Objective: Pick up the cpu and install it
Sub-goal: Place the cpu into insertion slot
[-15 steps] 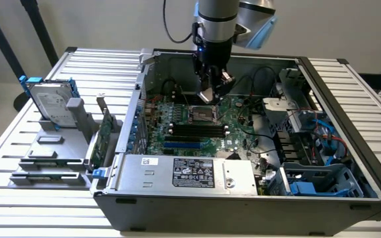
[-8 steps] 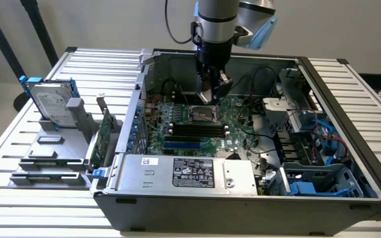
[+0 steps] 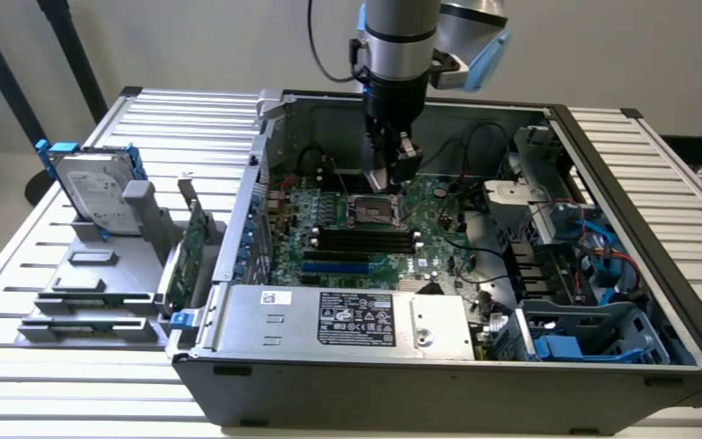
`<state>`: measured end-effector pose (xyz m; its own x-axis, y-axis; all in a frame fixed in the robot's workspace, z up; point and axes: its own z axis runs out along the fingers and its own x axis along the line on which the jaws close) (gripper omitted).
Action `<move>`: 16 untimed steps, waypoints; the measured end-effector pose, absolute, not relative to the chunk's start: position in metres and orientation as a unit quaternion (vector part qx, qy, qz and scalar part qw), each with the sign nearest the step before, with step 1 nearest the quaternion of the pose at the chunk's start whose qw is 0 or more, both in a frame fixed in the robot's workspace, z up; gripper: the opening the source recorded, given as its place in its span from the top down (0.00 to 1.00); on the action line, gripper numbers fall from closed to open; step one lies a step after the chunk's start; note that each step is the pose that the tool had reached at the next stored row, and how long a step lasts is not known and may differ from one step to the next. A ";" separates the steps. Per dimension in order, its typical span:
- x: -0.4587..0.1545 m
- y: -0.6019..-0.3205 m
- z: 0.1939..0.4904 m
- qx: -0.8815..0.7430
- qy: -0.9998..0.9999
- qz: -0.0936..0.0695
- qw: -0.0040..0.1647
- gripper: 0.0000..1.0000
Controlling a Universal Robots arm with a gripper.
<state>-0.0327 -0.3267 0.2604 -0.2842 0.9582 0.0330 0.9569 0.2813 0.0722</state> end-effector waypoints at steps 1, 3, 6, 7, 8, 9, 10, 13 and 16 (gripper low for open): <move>-0.033 -0.327 0.260 0.605 0.795 0.038 0.008 0.45; -0.033 -0.327 0.260 0.618 0.785 0.038 0.008 0.45; -0.033 -0.327 0.259 0.636 0.771 0.036 0.007 0.45; -0.033 -0.327 0.258 0.642 0.766 0.035 0.007 0.45; -0.033 -0.327 0.258 0.647 0.762 0.035 0.006 0.45; -0.033 -0.327 0.257 0.652 0.757 0.034 0.006 0.45; -0.033 -0.327 0.257 0.658 0.753 0.034 0.006 0.45; -0.033 -0.327 0.254 0.671 0.741 0.033 0.007 0.45; -0.034 -0.327 0.250 0.681 0.732 0.031 0.009 0.45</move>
